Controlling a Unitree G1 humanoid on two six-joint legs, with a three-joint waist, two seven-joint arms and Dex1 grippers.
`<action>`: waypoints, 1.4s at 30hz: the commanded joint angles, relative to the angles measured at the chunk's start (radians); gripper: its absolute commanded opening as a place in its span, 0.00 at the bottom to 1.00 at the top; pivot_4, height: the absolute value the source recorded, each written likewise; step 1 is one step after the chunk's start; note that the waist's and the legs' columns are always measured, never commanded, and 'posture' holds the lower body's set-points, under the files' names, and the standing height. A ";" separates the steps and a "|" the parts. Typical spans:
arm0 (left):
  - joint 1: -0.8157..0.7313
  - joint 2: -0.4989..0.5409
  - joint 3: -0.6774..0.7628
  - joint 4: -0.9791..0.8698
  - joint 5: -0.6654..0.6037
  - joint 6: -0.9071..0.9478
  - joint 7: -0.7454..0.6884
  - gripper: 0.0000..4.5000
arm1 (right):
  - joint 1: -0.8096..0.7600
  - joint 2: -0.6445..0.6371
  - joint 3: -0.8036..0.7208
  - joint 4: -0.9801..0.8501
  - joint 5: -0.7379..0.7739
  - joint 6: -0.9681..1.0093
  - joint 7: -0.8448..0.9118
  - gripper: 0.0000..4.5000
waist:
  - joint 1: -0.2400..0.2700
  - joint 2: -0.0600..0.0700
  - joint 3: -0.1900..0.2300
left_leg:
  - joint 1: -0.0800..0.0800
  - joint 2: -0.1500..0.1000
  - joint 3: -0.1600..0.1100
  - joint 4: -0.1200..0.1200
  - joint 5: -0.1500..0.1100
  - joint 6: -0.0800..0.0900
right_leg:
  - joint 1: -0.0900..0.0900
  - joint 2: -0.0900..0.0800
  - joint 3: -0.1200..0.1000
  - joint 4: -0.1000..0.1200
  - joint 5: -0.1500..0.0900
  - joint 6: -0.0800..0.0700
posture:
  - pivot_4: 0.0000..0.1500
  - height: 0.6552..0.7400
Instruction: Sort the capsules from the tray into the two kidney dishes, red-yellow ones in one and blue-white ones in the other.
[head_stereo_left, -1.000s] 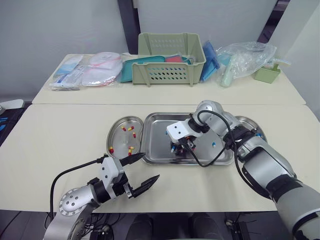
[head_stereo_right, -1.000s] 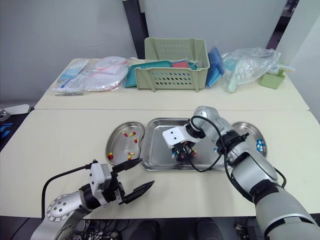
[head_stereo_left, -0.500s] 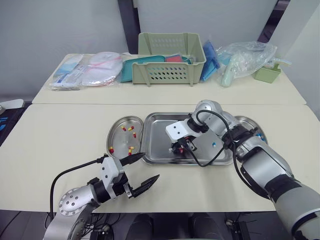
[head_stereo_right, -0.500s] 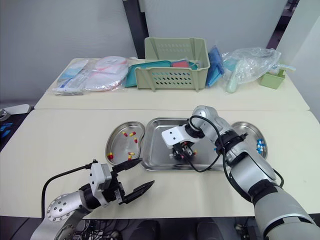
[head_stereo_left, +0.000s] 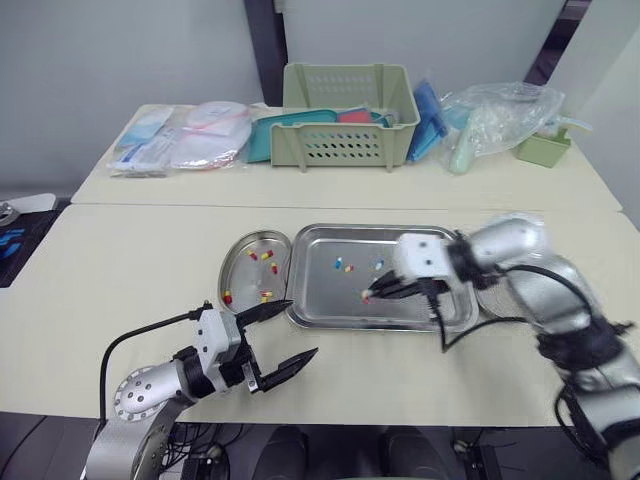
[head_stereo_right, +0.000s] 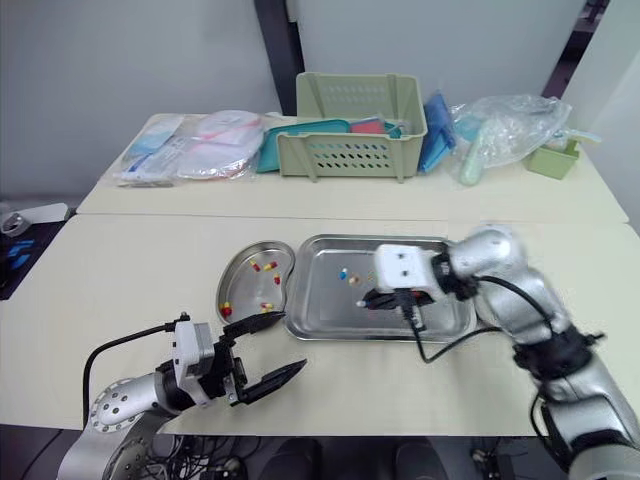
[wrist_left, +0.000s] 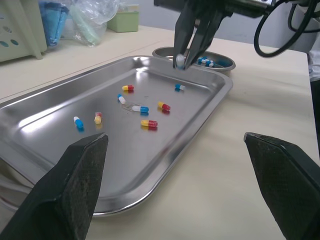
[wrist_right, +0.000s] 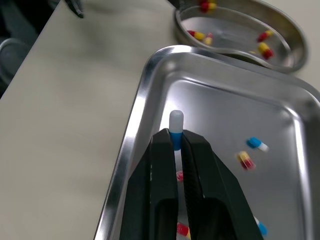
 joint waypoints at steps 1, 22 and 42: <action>0.010 -0.005 -0.015 0.000 -0.010 -0.046 -0.032 1.00 | 0.115 -0.092 -0.187 -0.118 0.049 0.127 -0.076 0.01 | 0.002 0.000 0.000 | 0.000 0.000 0.000 0.000 0.000 0.000 | 0.000 0.000 0.000 0.000 0.000 0.000 | 1.00 1.00; -0.009 -0.042 -0.052 0.087 -0.006 -0.110 -0.068 1.00 | 0.575 -0.226 -0.602 0.014 0.109 0.151 -0.368 0.07 | -0.001 -0.001 0.001 | 0.002 0.000 0.002 0.000 0.000 0.000 | 0.002 0.000 0.001 0.000 0.000 0.000 | 1.00 1.00; 0.028 0.061 0.189 -0.031 -0.069 0.128 0.163 1.00 | 0.765 -0.197 -0.745 0.047 0.195 -0.212 -0.340 0.99 | -0.002 -0.003 0.003 | 0.002 0.000 0.002 0.000 0.000 0.000 | 0.003 0.000 0.001 0.000 0.000 0.000 | 1.00 1.00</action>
